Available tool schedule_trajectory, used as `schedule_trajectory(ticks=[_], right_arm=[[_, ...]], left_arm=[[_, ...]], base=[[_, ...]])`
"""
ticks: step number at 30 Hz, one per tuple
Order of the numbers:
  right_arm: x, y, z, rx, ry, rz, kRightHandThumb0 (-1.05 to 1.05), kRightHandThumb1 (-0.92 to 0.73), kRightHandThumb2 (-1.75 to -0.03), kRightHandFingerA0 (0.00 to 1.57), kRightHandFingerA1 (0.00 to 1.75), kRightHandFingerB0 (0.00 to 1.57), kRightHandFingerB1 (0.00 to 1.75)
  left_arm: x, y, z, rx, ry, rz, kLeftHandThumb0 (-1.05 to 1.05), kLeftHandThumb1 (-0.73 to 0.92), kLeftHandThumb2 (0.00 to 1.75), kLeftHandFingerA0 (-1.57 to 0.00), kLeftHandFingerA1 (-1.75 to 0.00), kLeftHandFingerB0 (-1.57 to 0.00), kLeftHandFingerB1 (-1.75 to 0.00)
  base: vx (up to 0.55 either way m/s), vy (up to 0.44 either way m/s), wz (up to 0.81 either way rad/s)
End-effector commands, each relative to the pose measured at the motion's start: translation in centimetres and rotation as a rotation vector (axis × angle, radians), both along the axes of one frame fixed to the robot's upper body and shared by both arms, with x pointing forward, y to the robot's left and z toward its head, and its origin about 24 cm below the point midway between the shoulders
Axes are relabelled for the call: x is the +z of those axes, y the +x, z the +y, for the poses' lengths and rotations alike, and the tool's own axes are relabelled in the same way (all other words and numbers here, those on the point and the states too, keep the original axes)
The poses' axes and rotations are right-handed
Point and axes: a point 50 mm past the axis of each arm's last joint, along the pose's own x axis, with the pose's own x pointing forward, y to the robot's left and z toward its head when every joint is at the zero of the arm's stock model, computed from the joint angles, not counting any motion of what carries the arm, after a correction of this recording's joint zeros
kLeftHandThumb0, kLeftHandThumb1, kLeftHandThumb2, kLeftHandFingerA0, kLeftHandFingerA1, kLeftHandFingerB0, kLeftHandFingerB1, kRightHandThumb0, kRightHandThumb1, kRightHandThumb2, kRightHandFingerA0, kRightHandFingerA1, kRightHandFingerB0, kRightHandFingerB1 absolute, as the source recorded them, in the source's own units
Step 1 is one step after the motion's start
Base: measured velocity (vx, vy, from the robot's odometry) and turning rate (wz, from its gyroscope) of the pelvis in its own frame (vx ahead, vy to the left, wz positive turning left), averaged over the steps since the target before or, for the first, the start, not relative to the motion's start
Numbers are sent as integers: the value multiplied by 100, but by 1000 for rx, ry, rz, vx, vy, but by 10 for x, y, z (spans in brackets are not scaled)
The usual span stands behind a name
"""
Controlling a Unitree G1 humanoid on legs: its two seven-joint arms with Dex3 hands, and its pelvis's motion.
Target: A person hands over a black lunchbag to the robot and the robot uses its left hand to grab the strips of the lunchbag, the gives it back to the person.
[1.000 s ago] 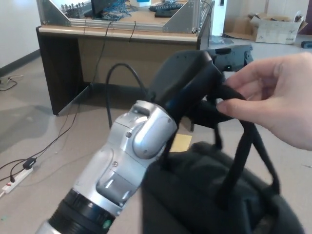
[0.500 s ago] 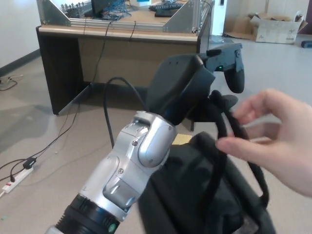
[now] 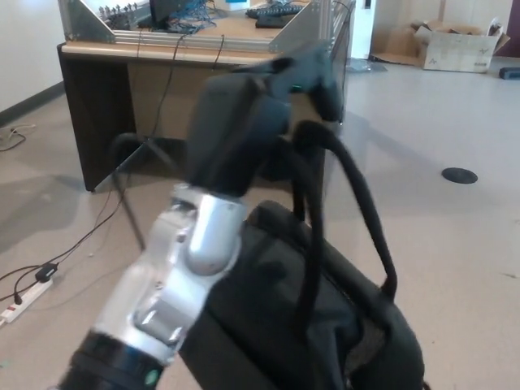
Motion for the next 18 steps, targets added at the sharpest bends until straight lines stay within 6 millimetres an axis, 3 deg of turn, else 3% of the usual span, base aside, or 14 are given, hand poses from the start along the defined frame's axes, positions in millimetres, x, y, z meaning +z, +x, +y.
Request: schedule_trajectory(ticks=[1,8,9,12,13,18], right_arm=[[1,-3,-9,17,-33,15,-67,-73,-64,49,43,44,39],[-1,-6,-8,3,-45,11,-66,-74,-63,49,42,45,39],[-1,-6,-8,3,-52,7,-62,-59,-100,43,57,35,52],[-1,-6,-8,3,-60,-1,-67,-63,-101,48,58,37,51],[-1,-5,-8,1,-55,2,-65,-74,-63,52,43,47,40],[0,-4,-8,-3,-52,6,-65,-74,-63,53,43,47,39]], left_arm=[[-4,-31,62,120,-147,-278,-15,63,55,-81,-175,-58,-175],[-62,-53,112,214,-121,-186,-14,64,56,-85,-175,-63,-173],[-77,-57,124,237,-115,-160,-12,64,56,-85,-175,-64,-173],[-98,-65,139,256,-121,-108,-10,63,56,-85,-175,-64,-173],[-106,-68,143,258,-127,-88,-8,63,56,-86,-175,-65,-172],[-139,-82,165,325,-127,-23,-11,63,56,-85,-175,-65,-172]], base=[[0,0,0],[0,0,0],[0,0,0],[0,0,0],[0,0,0],[0,0,0]])
